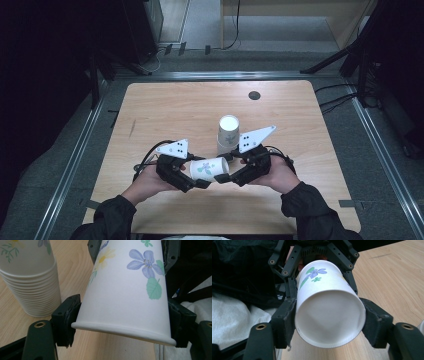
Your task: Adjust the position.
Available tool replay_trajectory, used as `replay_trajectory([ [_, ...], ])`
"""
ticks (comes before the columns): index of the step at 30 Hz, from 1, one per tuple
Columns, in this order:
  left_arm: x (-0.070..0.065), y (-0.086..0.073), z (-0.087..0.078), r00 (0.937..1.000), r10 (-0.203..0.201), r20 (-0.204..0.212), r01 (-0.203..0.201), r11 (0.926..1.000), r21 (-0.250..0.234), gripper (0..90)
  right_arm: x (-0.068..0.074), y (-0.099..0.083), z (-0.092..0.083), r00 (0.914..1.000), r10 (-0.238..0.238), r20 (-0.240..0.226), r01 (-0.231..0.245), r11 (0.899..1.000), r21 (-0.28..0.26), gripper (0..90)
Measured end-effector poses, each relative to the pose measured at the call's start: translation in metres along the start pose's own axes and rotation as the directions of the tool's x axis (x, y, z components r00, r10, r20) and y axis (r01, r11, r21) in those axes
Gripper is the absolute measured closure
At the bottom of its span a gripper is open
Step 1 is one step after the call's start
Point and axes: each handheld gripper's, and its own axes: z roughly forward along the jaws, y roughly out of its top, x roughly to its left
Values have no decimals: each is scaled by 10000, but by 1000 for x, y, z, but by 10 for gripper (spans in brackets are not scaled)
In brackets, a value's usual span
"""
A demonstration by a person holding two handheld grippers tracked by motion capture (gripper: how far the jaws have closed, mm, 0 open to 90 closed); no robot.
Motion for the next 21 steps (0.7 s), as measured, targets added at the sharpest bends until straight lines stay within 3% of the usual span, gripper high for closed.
replay_trajectory([
  [3, 1, 0, -3, 9999, 47, -148, -45, 9999, 150, 246, 0, -1, 1, 9999, 1, 116, -2, 10000, 90, 265],
  [8, 4, 1, -12, 9996, 45, -292, -39, 9998, 196, 246, 1, -2, 1, 9993, -133, 358, 122, 9994, 321, 246],
  [12, 6, 5, -17, 9980, 262, -575, -220, 9971, 728, 246, 2, -7, 1, 9971, -195, 737, 141, 9972, 732, 247],
  [16, 9, 8, -15, 9983, 271, -523, -213, 9940, 1071, 246, 2, -11, -1, 9942, -226, 1047, 132, 9959, 899, 250],
  [18, 11, 8, -12, 9984, 295, -472, -228, 9904, 1362, 246, 2, -13, -2, 9918, -196, 1259, 73, 9952, 973, 253],
  [20, 12, 9, -3, 9981, 473, -389, -380, 9765, 2121, 246, 2, -17, -2, 9896, -231, 1418, 72, 9937, 1115, 261],
  [21, 12, 9, 0, 9980, 503, -379, -406, 9739, 2233, 246, 3, -19, -2, 9888, -272, 1467, 95, 9927, 1201, 261],
])
